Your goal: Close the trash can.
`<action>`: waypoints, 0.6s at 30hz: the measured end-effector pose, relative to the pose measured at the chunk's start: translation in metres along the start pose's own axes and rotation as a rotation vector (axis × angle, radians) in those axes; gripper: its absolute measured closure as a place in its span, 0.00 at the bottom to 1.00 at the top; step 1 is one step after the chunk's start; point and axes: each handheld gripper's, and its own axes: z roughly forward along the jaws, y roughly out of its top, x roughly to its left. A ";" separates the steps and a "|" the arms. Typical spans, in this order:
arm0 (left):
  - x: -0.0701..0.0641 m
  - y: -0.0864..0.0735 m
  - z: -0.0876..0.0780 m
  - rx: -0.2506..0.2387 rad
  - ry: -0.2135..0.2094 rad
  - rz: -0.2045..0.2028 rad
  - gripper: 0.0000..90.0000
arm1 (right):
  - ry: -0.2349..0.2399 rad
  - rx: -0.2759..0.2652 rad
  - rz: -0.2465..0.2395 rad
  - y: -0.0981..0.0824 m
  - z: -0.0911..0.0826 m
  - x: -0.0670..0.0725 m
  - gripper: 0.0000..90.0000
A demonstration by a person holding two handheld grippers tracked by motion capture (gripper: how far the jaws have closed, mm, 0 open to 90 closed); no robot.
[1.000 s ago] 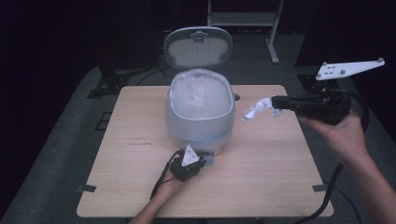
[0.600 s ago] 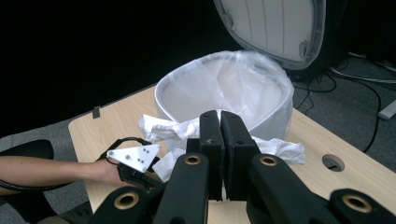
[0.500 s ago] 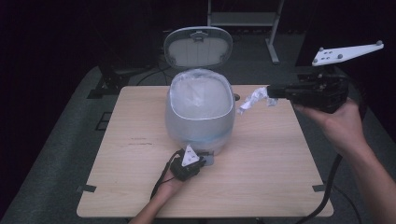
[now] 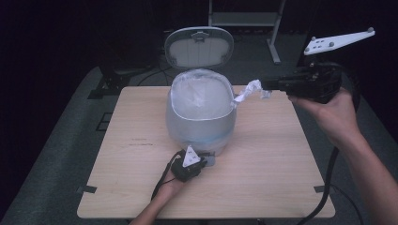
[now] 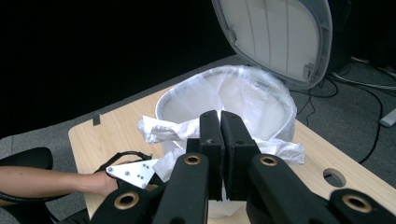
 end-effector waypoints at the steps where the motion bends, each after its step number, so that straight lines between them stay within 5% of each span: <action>1: 0.000 0.000 0.000 0.000 0.000 0.000 0.87 | 0.001 -0.001 0.001 0.001 0.001 0.000 0.97; 18: 0.000 0.000 0.000 0.000 -0.001 -0.001 0.87 | 0.006 0.006 -0.016 0.020 0.016 0.002 0.97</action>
